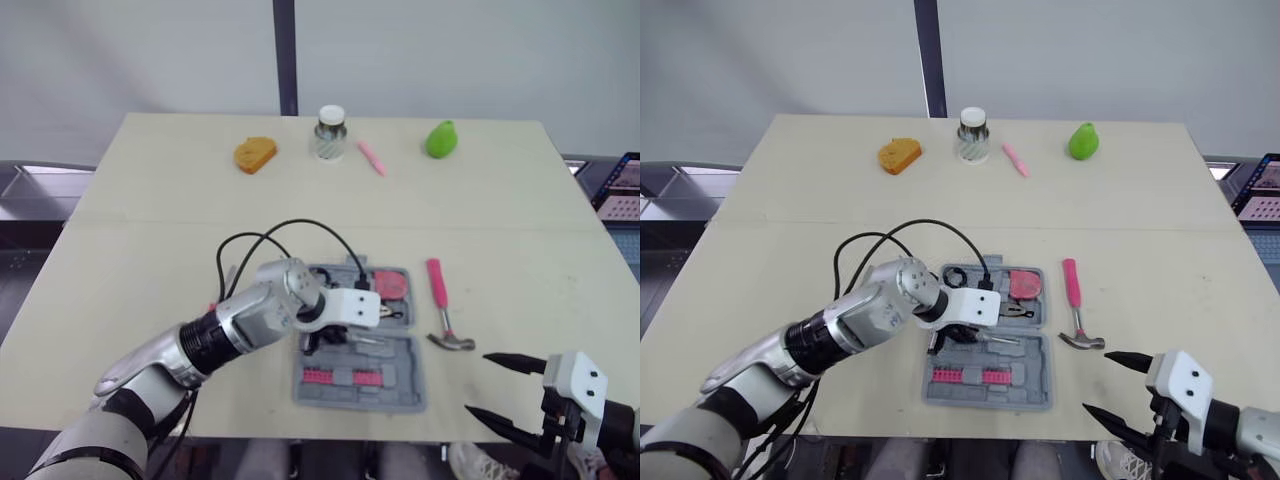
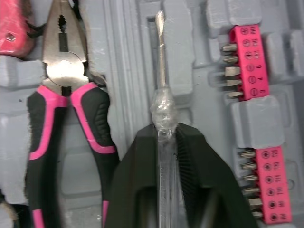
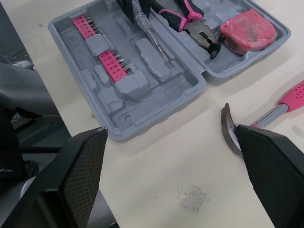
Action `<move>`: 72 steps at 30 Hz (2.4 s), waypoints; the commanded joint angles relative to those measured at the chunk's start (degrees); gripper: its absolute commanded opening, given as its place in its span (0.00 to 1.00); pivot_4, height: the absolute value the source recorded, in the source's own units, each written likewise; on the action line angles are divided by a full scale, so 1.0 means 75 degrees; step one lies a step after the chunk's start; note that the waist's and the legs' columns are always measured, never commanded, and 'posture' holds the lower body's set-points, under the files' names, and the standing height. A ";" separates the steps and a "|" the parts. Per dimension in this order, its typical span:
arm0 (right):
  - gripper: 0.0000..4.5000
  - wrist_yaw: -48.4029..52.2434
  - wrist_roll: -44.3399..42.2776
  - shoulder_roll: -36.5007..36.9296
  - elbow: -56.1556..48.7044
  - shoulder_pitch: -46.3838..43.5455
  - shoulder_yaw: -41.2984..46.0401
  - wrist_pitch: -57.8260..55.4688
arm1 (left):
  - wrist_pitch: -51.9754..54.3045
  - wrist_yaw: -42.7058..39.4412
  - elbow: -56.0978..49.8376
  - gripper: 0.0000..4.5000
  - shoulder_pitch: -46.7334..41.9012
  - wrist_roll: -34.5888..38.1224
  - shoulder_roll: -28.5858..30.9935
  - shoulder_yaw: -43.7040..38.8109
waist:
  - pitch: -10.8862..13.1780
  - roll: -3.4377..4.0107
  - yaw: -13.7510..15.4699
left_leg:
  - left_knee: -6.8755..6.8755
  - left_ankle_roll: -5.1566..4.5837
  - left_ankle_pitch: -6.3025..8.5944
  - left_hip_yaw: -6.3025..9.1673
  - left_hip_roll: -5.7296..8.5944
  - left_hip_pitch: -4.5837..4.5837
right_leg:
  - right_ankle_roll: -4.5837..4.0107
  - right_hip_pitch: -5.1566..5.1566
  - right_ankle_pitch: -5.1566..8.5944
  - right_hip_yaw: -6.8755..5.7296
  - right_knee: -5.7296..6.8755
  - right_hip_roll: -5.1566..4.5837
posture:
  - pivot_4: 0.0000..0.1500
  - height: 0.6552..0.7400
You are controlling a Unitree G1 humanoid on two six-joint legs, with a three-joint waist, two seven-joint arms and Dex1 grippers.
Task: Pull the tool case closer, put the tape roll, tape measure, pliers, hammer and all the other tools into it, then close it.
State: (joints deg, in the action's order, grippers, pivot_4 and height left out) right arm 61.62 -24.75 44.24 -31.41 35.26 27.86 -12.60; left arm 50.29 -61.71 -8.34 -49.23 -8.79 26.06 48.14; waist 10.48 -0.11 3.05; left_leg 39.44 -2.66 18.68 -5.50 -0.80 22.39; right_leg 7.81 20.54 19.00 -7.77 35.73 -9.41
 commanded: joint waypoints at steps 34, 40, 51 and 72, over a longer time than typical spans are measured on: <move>1.00 -0.0074 -0.0253 -0.0143 -0.0027 -0.0130 0.0298 0.0043 | -0.5199 0.1320 0.0982 0.02 0.3632 0.1496 -0.0382 -0.3315 | -0.0005 0.0006 -0.0008 | 0.0026 -0.0006 0.0010 0.0013 0.0001 0.0001 | 0.0000 -0.0006 0.0000 -0.0002 0.0016 -0.0008 | 1.00 0.47; 1.00 -0.0077 -0.0275 -0.0165 -0.0023 -0.0143 0.0329 0.0071 | -0.5523 0.1372 0.1287 0.02 0.3688 0.1393 -0.0513 -0.3290 | -0.0005 0.0007 -0.0008 | 0.0026 -0.0006 0.0012 0.0010 0.0001 0.0001 | 0.0000 -0.0004 0.0000 -0.0002 0.0019 -0.0007 | 1.00 0.47; 1.00 -0.0076 -0.0299 -0.0218 -0.0002 -0.0147 0.0378 0.0087 | -0.5553 0.1224 0.1395 0.02 0.3696 0.1362 -0.0547 -0.3208 | -0.0005 0.0007 -0.0017 | 0.0026 -0.0007 0.0012 0.0010 0.0000 0.0001 | 0.0000 -0.0004 0.0000 -0.0002 0.0018 -0.0008 | 1.00 0.47; 1.00 -0.0058 -0.0292 -0.0268 -0.0049 -0.0047 0.0525 0.0064 | -0.5522 0.1228 0.1858 0.02 0.3881 0.1189 -0.0619 -0.3121 | -0.0012 0.0013 -0.0006 | 0.0026 -0.0006 0.0013 0.0011 0.0000 0.0000 | 0.0000 -0.0005 0.0000 -0.0002 0.0018 -0.0008 | 1.00 0.47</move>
State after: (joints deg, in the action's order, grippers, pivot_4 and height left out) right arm 61.61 -25.95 42.55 -31.11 34.44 29.76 -12.55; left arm 8.44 -52.66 4.65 -20.97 0.25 21.65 24.51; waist 10.39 -0.01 3.01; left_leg 39.64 -2.70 18.78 -5.41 -0.80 22.39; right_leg 7.81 20.49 19.00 -7.79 35.86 -9.47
